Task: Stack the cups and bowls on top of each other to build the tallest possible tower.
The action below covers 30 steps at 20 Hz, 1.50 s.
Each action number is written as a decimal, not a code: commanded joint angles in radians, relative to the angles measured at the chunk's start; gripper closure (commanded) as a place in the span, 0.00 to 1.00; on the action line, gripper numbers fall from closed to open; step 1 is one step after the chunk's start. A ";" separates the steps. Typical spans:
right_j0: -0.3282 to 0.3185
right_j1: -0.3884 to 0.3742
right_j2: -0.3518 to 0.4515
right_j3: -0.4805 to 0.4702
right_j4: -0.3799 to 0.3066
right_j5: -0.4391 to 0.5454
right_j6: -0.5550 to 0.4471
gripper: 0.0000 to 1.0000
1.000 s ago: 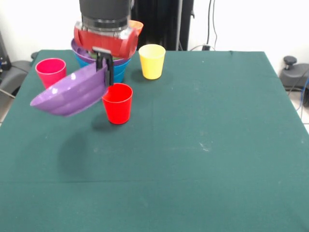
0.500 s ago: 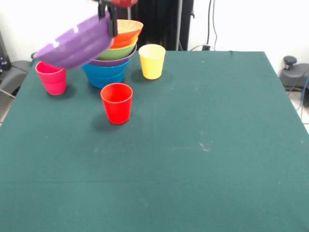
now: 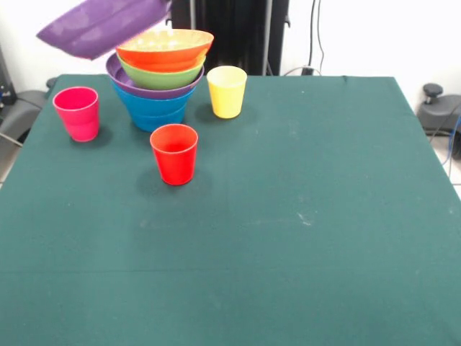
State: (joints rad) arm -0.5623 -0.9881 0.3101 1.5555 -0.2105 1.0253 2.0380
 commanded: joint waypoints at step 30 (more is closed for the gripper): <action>0.116 -0.064 -0.130 0.390 0.056 -0.209 0.108 1.00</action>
State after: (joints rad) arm -0.4743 -1.0557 0.2001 1.8496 -0.1571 0.8740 2.0380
